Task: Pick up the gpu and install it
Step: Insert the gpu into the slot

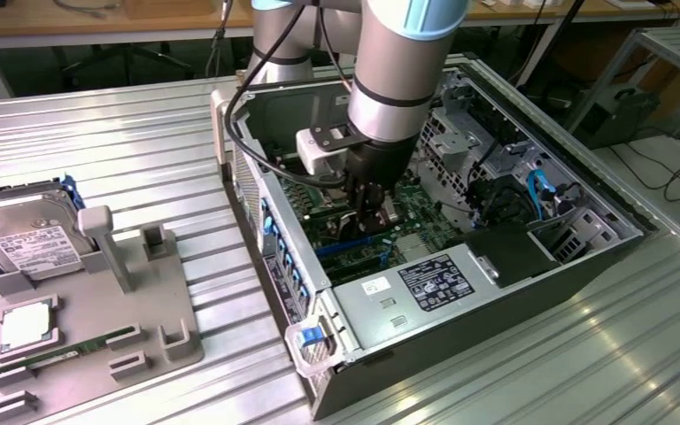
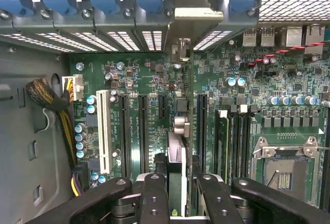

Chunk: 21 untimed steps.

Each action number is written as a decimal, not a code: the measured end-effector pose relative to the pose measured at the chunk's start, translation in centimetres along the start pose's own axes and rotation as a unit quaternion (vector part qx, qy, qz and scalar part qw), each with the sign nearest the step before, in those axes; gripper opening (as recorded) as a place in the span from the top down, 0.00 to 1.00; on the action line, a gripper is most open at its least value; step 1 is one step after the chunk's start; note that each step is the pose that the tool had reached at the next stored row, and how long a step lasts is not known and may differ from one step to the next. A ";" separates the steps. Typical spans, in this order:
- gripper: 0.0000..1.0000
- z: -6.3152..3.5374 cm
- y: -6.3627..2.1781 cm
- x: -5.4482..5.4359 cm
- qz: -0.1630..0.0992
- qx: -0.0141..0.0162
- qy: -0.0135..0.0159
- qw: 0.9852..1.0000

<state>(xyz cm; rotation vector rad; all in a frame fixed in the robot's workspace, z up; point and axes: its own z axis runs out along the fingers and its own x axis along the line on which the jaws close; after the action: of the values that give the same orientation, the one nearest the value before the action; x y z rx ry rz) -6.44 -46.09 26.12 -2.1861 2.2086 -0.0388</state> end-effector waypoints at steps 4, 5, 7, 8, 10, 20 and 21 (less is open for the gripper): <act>0.73 0.13 0.03 0.0 0.000 0.000 0.000 1.000; 0.73 0.18 0.04 0.0 0.000 0.000 0.000 1.000; 0.73 0.27 0.05 0.0 0.000 0.000 0.000 1.000; 0.73 0.33 0.05 0.0 0.000 0.000 0.000 1.000; 0.73 0.33 0.08 0.0 0.000 0.000 0.000 1.000; 0.73 0.62 0.20 0.0 0.000 0.000 0.000 1.000; 0.73 0.65 0.20 0.0 0.000 0.000 0.000 1.000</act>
<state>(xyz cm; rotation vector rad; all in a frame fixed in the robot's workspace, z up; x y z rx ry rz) -6.62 -46.08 25.46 -2.1857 2.2084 -0.0383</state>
